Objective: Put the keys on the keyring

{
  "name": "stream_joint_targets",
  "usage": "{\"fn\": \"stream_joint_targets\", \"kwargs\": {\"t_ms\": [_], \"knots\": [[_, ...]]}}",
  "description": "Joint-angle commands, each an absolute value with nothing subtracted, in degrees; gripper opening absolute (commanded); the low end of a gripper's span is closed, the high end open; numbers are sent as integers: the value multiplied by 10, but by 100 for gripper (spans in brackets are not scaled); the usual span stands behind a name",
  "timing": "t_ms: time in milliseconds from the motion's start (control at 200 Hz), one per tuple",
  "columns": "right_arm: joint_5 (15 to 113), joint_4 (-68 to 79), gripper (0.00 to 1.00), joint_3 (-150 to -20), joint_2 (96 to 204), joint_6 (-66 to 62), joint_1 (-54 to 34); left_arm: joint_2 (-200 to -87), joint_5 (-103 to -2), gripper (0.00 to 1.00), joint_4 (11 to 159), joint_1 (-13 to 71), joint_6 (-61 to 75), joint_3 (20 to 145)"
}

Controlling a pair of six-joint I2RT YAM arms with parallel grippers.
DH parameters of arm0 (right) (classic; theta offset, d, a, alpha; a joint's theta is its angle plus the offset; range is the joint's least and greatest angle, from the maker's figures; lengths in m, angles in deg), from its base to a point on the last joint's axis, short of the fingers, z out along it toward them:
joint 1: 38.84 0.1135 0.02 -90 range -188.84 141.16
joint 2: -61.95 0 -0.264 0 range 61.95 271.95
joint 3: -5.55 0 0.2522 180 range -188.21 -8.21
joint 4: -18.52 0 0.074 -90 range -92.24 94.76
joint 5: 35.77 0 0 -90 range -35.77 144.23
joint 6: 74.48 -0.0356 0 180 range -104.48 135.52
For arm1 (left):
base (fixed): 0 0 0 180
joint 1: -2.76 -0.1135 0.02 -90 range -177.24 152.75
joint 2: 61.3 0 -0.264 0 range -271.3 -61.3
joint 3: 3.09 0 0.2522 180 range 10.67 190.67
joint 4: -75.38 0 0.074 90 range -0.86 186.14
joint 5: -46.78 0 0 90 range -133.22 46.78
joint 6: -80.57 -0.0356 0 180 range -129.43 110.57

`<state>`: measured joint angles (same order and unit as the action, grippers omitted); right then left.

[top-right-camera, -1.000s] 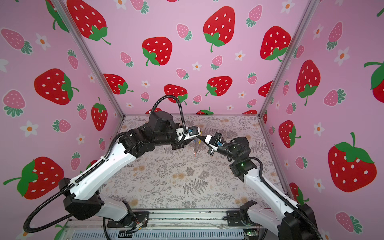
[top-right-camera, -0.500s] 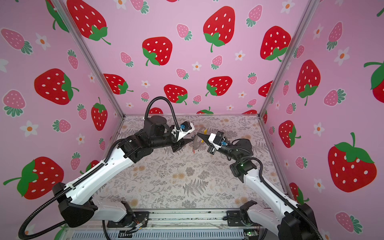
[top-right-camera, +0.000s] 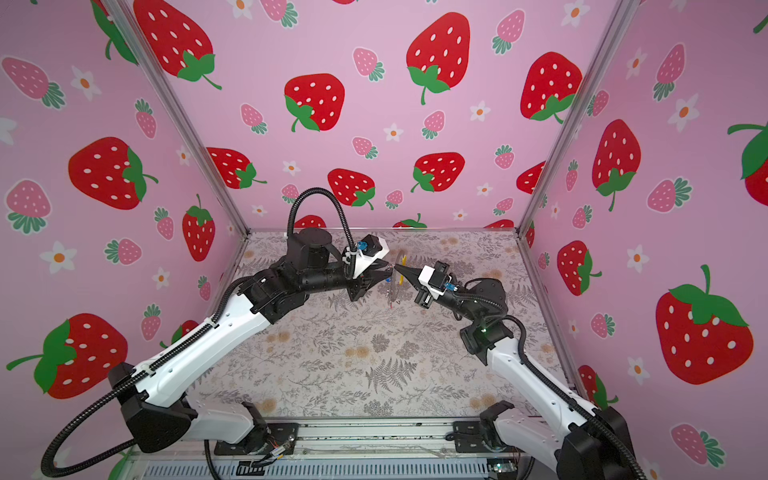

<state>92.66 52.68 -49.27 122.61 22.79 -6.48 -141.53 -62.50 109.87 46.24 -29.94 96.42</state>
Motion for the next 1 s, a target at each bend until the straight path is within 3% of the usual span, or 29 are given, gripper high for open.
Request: {"fn": "stream_joint_targets", "kwargs": {"t_ms": [0,245,345,385,995], "knots": [[921,563,0,-491,1219,219,-64,-1421,-648,29,1083,460,-290,958],[921,567,0,-489,1220,217,-64,-1431,-666,10,1081,460,-288,960],[919,573,0,-488,1220,215,-64,-1438,-676,7,1087,460,-292,969],[918,576,0,-488,1221,214,-64,-1440,-681,0,1089,460,-295,971],[909,599,0,-476,1232,208,-64,-1471,-737,0,1116,460,-312,1009]]}}
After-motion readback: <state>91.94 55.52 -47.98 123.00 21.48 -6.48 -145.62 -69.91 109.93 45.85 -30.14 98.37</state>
